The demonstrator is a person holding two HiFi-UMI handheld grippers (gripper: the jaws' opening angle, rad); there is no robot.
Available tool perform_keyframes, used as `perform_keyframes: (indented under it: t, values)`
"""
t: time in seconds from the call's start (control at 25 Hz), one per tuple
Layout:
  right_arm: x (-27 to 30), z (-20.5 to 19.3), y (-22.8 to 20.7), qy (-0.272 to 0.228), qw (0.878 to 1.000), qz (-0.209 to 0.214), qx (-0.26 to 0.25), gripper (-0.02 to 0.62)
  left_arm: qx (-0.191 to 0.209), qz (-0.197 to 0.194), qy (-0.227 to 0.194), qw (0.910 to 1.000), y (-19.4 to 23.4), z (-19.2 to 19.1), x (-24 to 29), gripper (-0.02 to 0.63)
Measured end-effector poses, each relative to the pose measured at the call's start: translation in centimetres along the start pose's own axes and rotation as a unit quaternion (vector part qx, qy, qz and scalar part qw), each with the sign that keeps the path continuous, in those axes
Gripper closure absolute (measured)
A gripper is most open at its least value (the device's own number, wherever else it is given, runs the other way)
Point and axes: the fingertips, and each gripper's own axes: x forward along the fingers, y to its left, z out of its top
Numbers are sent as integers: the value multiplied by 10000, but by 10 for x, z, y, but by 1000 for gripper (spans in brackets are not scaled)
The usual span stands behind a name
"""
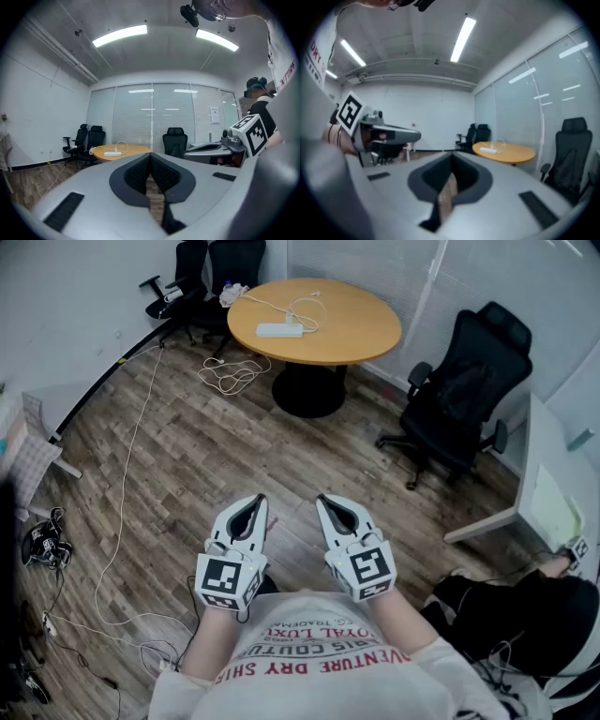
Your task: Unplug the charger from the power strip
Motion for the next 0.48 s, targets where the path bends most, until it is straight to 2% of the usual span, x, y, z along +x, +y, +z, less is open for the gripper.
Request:
perform_keyframes:
  t: [0.48]
  values:
    - [2, -5, -20, -1, 9999, -42, 134, 568, -53, 12, 55, 10000, -3, -4, 19, 577]
